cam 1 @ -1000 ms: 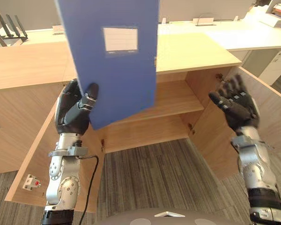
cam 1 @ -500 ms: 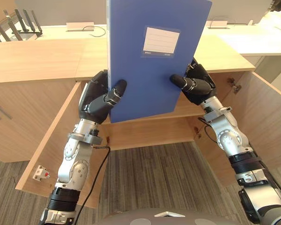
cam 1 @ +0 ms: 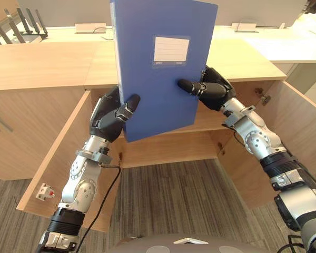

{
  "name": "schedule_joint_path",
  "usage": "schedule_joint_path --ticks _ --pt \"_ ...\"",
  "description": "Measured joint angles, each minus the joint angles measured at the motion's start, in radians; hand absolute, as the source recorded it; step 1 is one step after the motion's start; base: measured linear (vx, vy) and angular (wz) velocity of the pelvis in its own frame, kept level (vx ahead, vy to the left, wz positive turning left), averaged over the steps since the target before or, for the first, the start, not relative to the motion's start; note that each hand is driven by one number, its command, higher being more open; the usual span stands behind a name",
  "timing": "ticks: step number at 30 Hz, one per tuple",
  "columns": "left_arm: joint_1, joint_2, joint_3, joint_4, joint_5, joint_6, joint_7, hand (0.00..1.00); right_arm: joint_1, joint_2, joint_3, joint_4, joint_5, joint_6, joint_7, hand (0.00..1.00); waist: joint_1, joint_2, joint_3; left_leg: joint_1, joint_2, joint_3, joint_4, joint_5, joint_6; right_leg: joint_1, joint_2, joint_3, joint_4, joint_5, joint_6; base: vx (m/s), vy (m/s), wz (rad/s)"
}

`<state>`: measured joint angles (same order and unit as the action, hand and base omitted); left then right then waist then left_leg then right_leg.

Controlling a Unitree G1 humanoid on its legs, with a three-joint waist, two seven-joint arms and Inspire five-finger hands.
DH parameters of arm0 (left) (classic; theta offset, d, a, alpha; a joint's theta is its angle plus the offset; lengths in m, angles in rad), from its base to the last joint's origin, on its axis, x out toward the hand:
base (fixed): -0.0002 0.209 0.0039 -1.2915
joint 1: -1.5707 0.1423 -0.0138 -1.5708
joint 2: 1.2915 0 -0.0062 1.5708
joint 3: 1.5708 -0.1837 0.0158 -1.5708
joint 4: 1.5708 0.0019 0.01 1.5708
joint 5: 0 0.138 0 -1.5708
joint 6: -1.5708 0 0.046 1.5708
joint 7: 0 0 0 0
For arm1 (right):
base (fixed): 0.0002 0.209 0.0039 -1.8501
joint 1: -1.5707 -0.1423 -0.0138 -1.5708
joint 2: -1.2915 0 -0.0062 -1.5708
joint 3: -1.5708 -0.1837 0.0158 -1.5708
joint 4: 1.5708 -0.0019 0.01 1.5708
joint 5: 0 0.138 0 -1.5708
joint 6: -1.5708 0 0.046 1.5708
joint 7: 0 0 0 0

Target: Walk over to the cabinet, pick up the folder, carry it to the office cabinet, place the folder inside the office cabinet, then close the office cabinet door

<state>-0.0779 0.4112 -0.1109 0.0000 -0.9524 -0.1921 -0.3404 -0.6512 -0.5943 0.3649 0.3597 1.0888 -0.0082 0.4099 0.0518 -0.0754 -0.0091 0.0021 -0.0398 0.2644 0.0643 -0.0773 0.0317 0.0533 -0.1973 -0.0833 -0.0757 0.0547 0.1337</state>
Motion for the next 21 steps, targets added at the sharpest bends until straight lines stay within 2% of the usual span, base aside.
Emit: schedule_joint_path --ticks 3,7,12,19,20,21 --pt "-0.009 0.025 -0.027 0.066 -0.093 -0.001 -0.044 0.0 -0.02 -0.001 0.029 0.0 0.017 0.002 -0.002 0.0 0.002 -0.005 -0.001 -0.001 0.007 -0.001 -0.001 0.003 -0.004 -0.001 0.007 -0.001 -0.002 0.006 -0.008 -0.04 -0.042 0.0" --pt "-0.01 0.037 -0.052 0.093 -0.143 -0.006 -0.049 0.0 -0.019 0.002 0.068 0.0 0.018 0.005 -0.014 0.0 0.003 -0.014 -0.003 -0.012 0.017 -0.005 0.002 0.009 -0.009 -0.008 0.018 -0.011 -0.003 0.015 -0.018 -0.04 -0.048 0.02" --pt "-0.01 0.015 -0.172 0.12 -0.258 -0.004 -0.055 0.0 0.039 0.026 0.055 0.037 0.021 -0.005 -0.051 0.0 0.025 -0.014 -0.003 -0.017 0.021 -0.012 0.002 0.016 -0.014 -0.006 0.022 -0.022 -0.003 0.017 -0.019 -0.05 -0.038 0.04" --pt "0.019 0.017 -0.195 0.143 -0.26 0.004 -0.055 0.0 0.139 0.075 0.038 0.036 0.021 -0.042 -0.07 0.0 0.025 -0.014 -0.004 -0.023 0.031 -0.015 0.001 0.026 -0.024 -0.009 0.032 -0.023 -0.003 0.017 -0.019 -0.05 -0.046 0.0" --pt "0.028 0.018 -0.195 0.149 -0.26 0.004 -0.055 1.0 0.155 0.084 0.039 0.036 0.021 -0.044 -0.074 0.0 0.023 -0.014 -0.004 -0.025 0.033 -0.015 0.0 0.03 -0.025 -0.012 0.034 -0.023 -0.003 0.017 -0.019 -0.06 -0.042 -0.01" --pt "0.043 0.018 -0.195 0.149 -0.26 0.007 -0.055 1.0 0.172 0.091 0.042 0.036 0.021 -0.047 -0.076 0.0 0.023 -0.013 -0.004 -0.026 0.034 -0.015 -0.002 0.033 -0.026 -0.017 0.035 -0.022 -0.003 0.017 -0.019 -0.07 -0.041 -0.01"
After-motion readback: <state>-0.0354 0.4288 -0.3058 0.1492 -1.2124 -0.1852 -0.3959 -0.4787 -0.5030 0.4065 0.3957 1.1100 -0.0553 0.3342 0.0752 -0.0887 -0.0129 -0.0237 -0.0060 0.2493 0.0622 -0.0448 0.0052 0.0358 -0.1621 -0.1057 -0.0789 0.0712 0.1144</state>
